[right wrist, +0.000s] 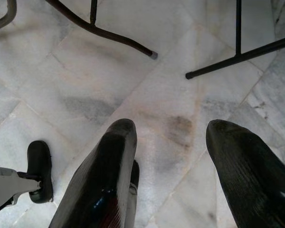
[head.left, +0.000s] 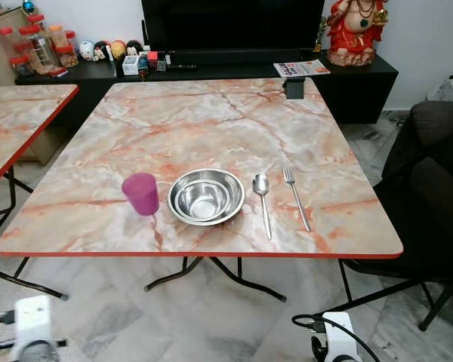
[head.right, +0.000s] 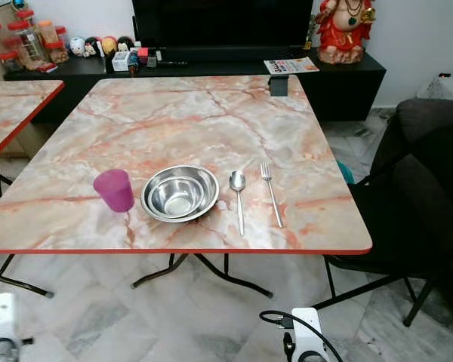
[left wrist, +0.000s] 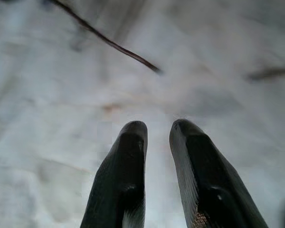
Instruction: Setting the table
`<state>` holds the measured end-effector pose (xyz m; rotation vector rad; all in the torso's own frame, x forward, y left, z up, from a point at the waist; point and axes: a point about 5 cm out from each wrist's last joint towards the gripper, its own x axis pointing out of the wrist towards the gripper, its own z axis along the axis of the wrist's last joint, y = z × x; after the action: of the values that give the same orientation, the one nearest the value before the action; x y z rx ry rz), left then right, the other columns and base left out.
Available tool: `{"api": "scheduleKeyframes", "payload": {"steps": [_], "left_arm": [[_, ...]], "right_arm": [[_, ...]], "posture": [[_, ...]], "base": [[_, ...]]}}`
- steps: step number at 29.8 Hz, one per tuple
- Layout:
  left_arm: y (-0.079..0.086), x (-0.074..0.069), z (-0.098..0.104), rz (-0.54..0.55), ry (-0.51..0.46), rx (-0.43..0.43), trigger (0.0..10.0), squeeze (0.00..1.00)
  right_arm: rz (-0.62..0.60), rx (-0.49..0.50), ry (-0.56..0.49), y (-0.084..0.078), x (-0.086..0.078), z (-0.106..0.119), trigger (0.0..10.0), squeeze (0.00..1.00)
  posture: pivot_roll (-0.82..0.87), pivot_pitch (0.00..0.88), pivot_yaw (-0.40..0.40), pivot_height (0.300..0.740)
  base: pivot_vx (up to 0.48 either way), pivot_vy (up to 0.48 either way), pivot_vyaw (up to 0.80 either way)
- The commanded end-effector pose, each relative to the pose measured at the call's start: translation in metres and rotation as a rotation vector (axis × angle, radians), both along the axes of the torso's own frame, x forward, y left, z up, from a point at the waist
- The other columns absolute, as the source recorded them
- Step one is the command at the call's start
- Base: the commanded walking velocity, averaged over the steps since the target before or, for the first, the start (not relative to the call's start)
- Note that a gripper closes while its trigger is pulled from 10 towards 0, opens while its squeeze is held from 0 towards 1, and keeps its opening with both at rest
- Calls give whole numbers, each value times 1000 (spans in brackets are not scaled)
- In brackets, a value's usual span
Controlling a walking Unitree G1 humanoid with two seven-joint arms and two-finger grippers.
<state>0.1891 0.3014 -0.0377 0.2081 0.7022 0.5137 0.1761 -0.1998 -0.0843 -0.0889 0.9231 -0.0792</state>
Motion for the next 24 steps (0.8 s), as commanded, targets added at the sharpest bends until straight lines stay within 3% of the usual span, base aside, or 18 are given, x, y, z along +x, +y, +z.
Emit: {"api": "scheduleKeyframes", "payload": {"steps": [1, 2, 4, 7, 13, 18, 24], "left_arm": [[-16, -1, -11, -92, 51, -79, 10000, 0], [-31, -3, -20, -147, 90, -165, 10000, 0], [-47, -6, -28, -216, 133, -232, 10000, 0], [-60, -9, -34, -283, 181, -227, 10000, 0], [-78, -7, -39, -294, 208, -266, 10000, 0], [-83, -6, -40, -284, 204, -270, 10000, 0], [-82, -14, -44, -247, 219, -262, 10000, 0]], "right_arm": [[-12, -2, 4, -1, 0, 0, 10000, 0], [-6, -4, 6, -1, 1, 0, 10000, 0], [-2, -8, 8, 0, 1, 0, 10000, 0], [-12, -4, 1, 0, 3, 1, 10000, 0], [-6, -5, 3, -2, 3, 1, 10000, 0], [13, -20, 4, -3, 2, 1, 10000, 0], [34, -62, 38, -5, -3, -1, 10000, 0]], "posture": [[-30, 0, 44, 732], [-31, 0, 44, 732], [-40, 0, 48, 732], [-49, 0, 49, 732], [-59, 0, 43, 732], [-60, 0, 39, 732], [-57, 0, 39, 732]], "base": [[0, 0, 0], [0, 0, 0], [0, 0, 0], [0, 0, 0], [0, 0, 0], [0, 0, 0], [0, 0, 785]]}}
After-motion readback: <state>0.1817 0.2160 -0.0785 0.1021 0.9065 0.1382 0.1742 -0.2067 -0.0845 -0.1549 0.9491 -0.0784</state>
